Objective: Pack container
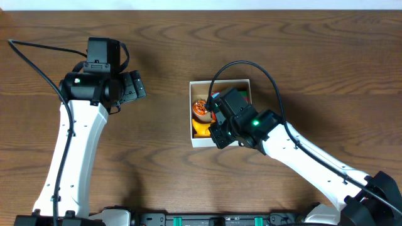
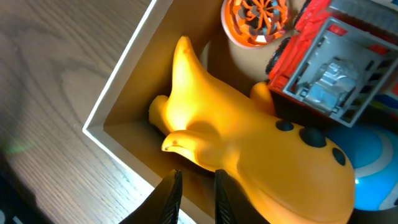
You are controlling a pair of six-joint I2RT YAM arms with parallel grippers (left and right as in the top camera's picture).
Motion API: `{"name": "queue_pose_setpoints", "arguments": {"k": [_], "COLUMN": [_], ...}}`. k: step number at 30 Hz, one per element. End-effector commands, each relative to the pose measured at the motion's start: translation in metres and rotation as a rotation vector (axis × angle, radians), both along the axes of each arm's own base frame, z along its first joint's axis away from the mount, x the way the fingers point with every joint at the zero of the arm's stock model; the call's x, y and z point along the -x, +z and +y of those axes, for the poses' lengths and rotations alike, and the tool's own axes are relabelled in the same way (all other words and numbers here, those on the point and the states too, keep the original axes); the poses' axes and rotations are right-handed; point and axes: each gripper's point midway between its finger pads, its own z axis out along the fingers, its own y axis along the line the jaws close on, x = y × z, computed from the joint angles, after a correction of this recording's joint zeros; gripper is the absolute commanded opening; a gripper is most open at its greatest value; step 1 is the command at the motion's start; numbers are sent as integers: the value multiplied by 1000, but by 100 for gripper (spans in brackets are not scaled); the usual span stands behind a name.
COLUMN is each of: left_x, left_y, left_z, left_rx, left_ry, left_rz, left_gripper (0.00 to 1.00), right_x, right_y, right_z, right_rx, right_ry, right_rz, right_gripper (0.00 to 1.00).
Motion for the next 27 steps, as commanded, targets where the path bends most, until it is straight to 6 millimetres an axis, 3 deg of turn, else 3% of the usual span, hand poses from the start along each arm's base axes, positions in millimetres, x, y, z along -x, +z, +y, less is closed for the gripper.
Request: {"name": "queue_pose_setpoints", "arguments": {"k": [1,7,11,16,20,27], "left_x": [0,0,0,0,0,1], "left_y": [6,6,6,6,6,6], "left_z": [1,1,1,1,1,1], "left_rx": [-11,-11,-11,-11,-11,-12], "left_ry": [-12,-12,-12,-12,-12,-12], "left_rz": [-14,-14,-14,-14,-14,-12], "left_gripper": [98,98,98,98,98,98], "right_x": [6,7,3,-2,-7,-33], "right_y": [-11,-36,-39,-32,-24,6], "right_z": [3,3,6,11,13,12], "right_rx": [11,55,47,28,20,28], "right_ry": [32,32,32,32,61,9], "right_rz": [32,82,72,50,17,-104], "right_gripper": [21,19,18,22,36,43]}}
